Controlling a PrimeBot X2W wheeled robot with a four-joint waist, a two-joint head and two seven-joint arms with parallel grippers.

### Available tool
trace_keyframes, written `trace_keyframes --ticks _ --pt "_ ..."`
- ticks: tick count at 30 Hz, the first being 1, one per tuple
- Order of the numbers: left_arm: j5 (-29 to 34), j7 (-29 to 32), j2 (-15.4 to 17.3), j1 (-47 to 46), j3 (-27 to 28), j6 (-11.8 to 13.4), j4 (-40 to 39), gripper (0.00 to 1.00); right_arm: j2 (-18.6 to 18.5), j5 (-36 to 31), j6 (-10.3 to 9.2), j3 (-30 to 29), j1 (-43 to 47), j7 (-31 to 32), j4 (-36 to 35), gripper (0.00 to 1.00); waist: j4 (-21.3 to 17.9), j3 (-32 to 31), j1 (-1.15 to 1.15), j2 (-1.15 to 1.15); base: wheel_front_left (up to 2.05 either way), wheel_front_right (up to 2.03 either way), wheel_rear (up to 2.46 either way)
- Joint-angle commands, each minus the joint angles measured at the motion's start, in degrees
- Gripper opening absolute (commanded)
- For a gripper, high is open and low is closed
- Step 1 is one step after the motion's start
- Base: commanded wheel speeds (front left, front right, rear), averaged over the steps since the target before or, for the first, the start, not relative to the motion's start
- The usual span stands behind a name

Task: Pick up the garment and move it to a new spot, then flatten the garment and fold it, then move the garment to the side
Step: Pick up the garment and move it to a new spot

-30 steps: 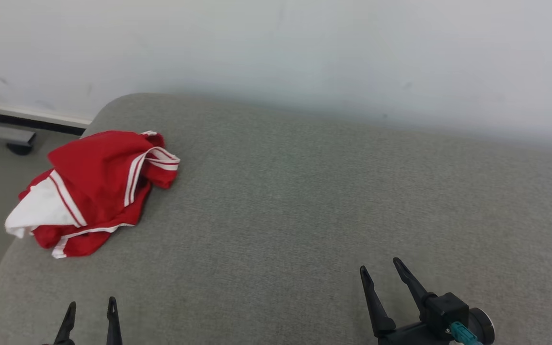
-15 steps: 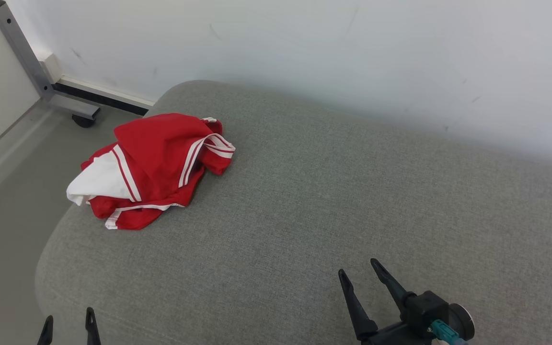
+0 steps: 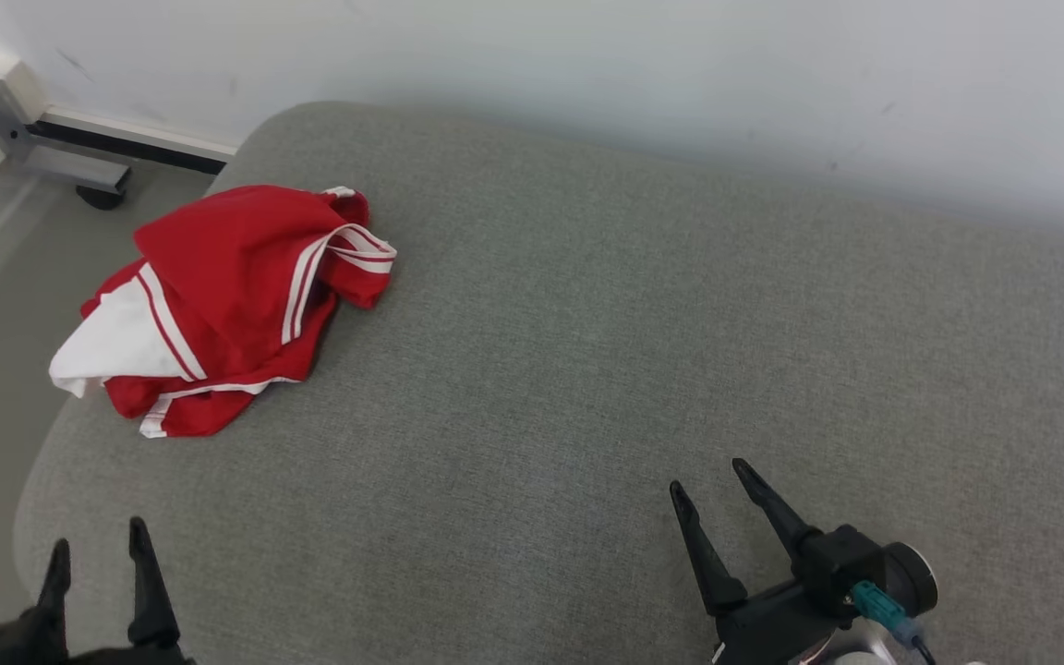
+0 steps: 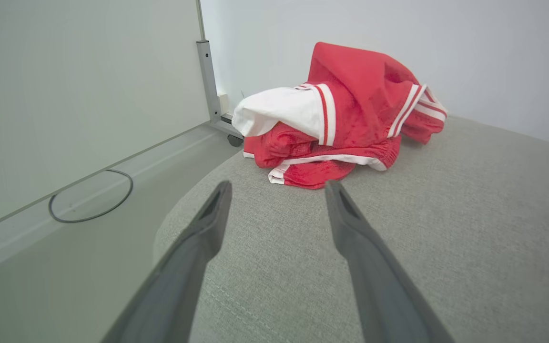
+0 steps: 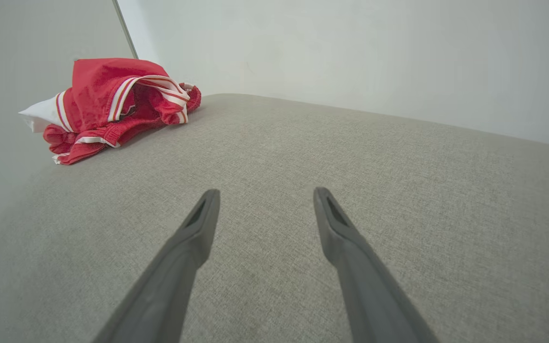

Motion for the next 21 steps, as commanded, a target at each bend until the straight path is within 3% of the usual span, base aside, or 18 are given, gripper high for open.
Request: trace_keyframes --ticks 1,8,11,16,21 --pt "0.1 -0.2 0.3 -2.0 0.4 -0.1 0.1 1.00 -0.5 0.0 -0.13 -0.1 -0.9 0.0 -0.5 1.00 -2.5 3.0 -0.01 -0.01 0.00 0.00 0.00" --pt "0.2 -0.2 4.9 -11.7 0.1 -1.0 4.4 1.00 -1.8 -0.4 -0.13 0.0 -2.7 0.0 -2.1 1.00 -5.4 7.9 -0.01 -0.01 0.00 0.00 0.00" --pt "0.0 -0.2 9.1 -19.0 -2.1 -0.9 8.7 1.00 -2.8 -0.4 -0.13 -0.3 -4.1 -0.1 -2.5 1.00 -6.9 10.6 -0.01 -0.01 0.00 0.00 0.00" --pt "-4.8 0.6 14.4 -28.3 -5.3 -1.0 17.7 1.00 -3.6 -0.5 -0.12 -0.4 -5.5 -0.1 -2.7 1.00 -8.8 13.2 -0.01 -0.01 0.00 0.00 0.00" --pt "-10.0 5.5 18.1 -35.5 -8.7 -1.0 24.7 1.00 -3.6 -0.2 -0.13 -0.6 -6.1 0.0 -2.4 1.00 -10.7 15.3 -0.01 -0.01 0.00 0.00 0.00"
